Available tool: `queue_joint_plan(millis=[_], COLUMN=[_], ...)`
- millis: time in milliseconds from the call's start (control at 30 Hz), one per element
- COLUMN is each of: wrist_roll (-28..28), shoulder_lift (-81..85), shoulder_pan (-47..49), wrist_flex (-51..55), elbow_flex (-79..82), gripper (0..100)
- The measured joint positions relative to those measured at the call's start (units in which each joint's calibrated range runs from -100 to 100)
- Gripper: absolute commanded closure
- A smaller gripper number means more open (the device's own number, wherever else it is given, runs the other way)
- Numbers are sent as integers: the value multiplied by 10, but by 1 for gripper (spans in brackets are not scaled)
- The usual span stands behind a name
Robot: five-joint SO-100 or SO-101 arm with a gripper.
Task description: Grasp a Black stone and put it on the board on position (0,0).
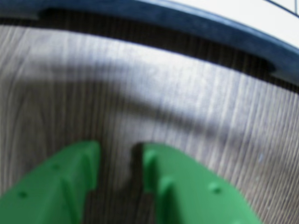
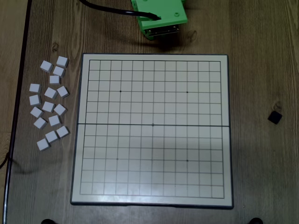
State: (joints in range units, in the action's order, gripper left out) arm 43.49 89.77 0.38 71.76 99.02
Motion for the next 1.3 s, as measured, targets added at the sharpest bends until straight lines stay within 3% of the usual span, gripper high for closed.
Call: queue_joint_plan(millis=[67,267,1300], wrist_roll=[0,3,3], shoulder_lift=[0,0,0], shoulder_pan=[0,119,128], wrist_flex=[0,0,0], elbow_flex=[0,1,1], gripper=[92,92,92])
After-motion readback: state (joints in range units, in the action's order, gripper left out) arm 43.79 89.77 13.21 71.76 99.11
